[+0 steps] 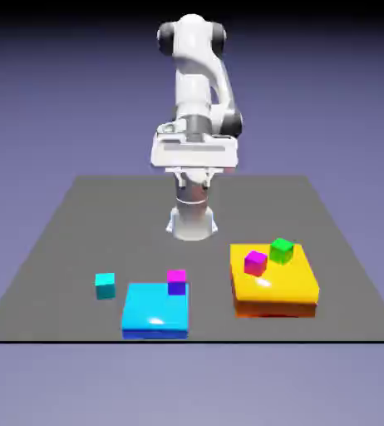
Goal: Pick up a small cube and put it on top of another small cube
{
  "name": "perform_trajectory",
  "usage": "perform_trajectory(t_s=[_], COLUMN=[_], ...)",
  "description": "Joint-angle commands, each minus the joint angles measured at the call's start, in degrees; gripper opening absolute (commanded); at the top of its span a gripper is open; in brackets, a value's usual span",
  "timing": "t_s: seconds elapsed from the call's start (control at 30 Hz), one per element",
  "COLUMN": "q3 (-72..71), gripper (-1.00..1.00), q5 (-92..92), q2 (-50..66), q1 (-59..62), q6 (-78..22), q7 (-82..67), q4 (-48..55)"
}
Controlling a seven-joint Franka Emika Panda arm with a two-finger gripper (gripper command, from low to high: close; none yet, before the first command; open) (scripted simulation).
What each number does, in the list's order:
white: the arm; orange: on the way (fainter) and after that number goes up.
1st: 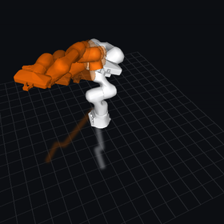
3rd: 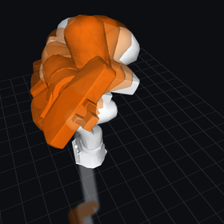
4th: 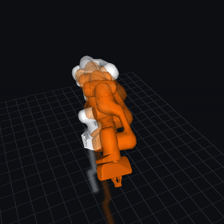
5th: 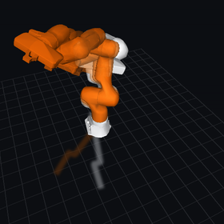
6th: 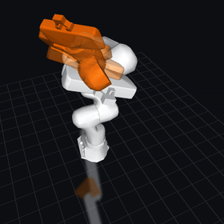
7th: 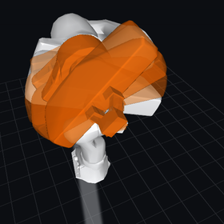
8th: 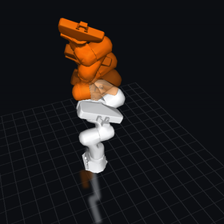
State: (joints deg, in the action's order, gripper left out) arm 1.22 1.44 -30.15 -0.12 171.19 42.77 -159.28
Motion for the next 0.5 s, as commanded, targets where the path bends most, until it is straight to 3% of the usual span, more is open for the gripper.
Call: perform_trajectory(t_s=[0.0, 0.47], q3=[1.0, 15.2], gripper=[0.00, 0.00], q5=[1.2, 17.9], q2=[2.1, 31.1], q1=[0.5, 7.0], q6=[-2.3, -35.0], q7=[0.3, 3.9], q4=[1.4, 21.4])
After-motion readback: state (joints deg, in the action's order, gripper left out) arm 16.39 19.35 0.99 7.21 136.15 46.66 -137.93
